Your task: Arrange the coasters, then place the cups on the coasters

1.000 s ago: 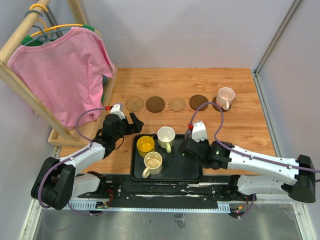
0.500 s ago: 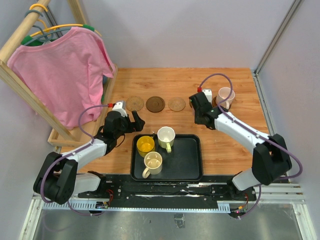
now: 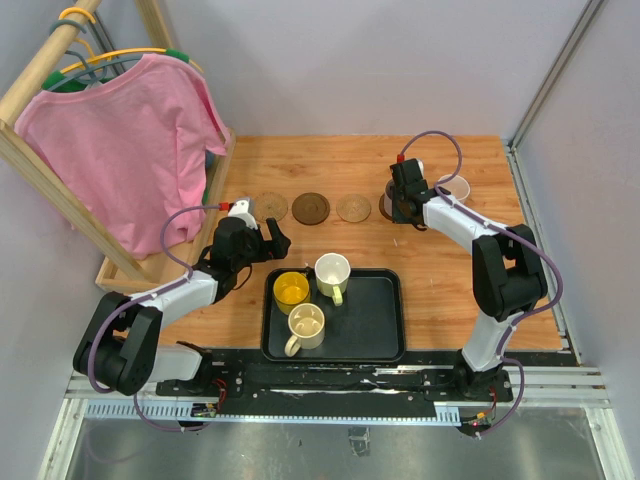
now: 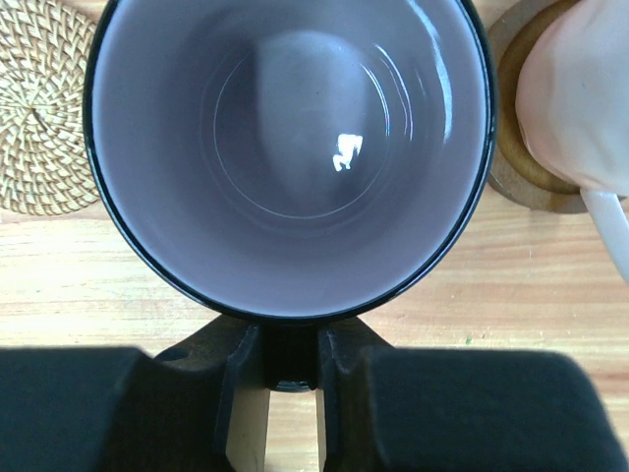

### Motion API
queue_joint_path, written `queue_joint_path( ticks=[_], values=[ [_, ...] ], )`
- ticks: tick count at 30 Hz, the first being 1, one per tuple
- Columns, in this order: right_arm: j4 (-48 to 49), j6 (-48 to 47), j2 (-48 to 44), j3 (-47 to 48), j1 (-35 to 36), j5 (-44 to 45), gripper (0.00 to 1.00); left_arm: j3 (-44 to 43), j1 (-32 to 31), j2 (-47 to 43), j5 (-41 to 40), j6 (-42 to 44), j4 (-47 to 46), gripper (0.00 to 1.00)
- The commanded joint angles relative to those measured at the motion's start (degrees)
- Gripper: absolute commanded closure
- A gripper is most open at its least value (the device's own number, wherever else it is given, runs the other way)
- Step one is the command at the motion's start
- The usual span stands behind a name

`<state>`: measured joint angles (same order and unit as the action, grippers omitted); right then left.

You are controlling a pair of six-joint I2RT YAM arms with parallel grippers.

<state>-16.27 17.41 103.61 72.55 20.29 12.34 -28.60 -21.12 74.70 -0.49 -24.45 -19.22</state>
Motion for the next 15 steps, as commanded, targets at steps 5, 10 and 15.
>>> queue_joint_path(
  ticks=[5, 10, 15],
  values=[
    [4.2, -4.5, 1.5, 4.5, -1.8, -1.8, 0.99, -3.3, -0.1, 3.4, -0.4, 0.8, -1.6, 0.0],
    [4.5, -4.2, 2.6, 4.6, -2.4, -2.0, 0.99, -3.6, -0.1, 4.1, -0.1, 0.7, -1.8, 0.0],
    [4.5, -3.1, 3.7, 5.1, -2.9, -3.0, 0.99, -3.5, -0.1, 4.4, -0.2, 0.8, -1.7, 0.0]
  ],
)
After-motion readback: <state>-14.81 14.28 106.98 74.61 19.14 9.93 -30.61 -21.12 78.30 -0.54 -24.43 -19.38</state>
